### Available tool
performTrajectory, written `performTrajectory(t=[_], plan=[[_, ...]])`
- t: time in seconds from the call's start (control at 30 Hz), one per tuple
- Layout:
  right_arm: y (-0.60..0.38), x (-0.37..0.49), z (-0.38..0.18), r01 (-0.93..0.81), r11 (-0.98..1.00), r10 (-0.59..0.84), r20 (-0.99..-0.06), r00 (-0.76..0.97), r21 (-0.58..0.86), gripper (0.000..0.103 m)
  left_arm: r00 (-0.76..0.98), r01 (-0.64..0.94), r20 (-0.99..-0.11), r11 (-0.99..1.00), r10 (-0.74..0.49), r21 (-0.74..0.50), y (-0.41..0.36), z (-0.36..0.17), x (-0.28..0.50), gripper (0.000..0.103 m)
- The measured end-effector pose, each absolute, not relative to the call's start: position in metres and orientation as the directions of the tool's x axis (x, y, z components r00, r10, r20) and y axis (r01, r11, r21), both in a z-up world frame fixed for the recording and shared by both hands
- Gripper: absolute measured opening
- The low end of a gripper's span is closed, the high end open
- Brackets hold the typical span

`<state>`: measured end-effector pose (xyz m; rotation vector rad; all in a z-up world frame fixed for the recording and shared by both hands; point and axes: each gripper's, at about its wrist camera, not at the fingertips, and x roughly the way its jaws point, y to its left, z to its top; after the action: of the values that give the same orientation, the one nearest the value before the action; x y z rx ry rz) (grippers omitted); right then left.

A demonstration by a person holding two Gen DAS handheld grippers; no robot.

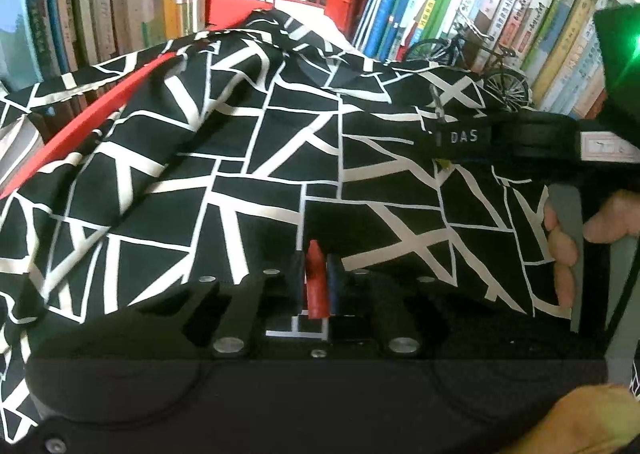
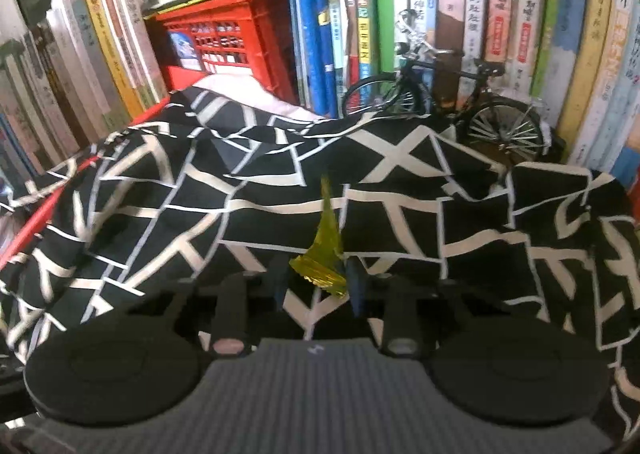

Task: Collect trash
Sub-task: 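Lift the red piece and yellow-green wrapper off the bed with both tools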

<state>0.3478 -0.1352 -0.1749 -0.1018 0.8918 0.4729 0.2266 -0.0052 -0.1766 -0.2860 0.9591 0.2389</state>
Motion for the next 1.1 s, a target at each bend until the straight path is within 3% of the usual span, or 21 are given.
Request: performTrajectory(t=[0.13,0.3,0.37,0.43,0.47,0.57,0.7,0.77,0.83,0.87,1.1], plan=[[-0.139,0.34,-0.168,-0.44,0.892,0.356,-0.763,0.54,0.104,0.009,0.553,-0.338,-0.829,0.932,0.086,-0.129,-0.002,-0.172,0.223,0.01],[-0.149,0.328,-0.162,-0.43,0.896,0.356,-0.765,0.537,0.115,0.009,0.556,-0.332,-0.827,0.935,0.088,-0.124,-0.003,-0.164,0.217,0.01],[-0.15,0.324,-0.159,-0.424,0.901,0.341,-0.756,0.558,0.093,0.023,0.558,-0.33,-0.825,0.936,0.092,-0.119,-0.004,-0.161,0.215,0.01],[-0.15,0.324,-0.157,-0.411,0.909,0.326,-0.739,0.59,0.072,0.06,0.561,-0.334,-0.822,0.935,0.096,-0.119,-0.003,-0.158,0.213,0.01],[-0.149,0.328,-0.157,-0.402,0.912,0.326,-0.732,0.598,0.078,0.067,0.564,-0.337,-0.82,0.934,0.099,-0.119,-0.002,-0.157,0.212,0.01],[-0.143,0.343,-0.159,-0.378,0.922,0.32,-0.721,0.614,0.087,0.075,0.569,-0.347,-0.815,0.931,0.112,-0.115,0.001,-0.155,0.211,0.01],[-0.125,0.362,-0.172,-0.399,0.914,0.323,-0.73,0.603,0.074,0.076,0.57,-0.359,-0.811,0.927,0.127,-0.107,0.006,-0.153,0.212,0.01],[-0.12,0.37,-0.182,-0.41,0.907,0.332,-0.753,0.568,0.091,0.072,0.57,-0.365,-0.81,0.925,0.136,-0.102,0.009,-0.153,0.213,0.01],[-0.117,0.372,-0.188,-0.414,0.907,0.323,-0.766,0.557,0.081,0.04,0.573,-0.372,-0.807,0.923,0.142,-0.101,0.011,-0.152,0.213,0.01],[-0.116,0.369,-0.187,-0.423,0.904,0.314,-0.764,0.564,0.06,0.034,0.574,-0.376,-0.806,0.921,0.144,-0.103,0.012,-0.152,0.213,0.01],[-0.131,0.349,-0.182,-0.43,0.897,0.35,-0.759,0.549,0.102,0.033,0.576,-0.375,-0.806,0.921,0.139,-0.108,0.009,-0.153,0.215,0.01]])
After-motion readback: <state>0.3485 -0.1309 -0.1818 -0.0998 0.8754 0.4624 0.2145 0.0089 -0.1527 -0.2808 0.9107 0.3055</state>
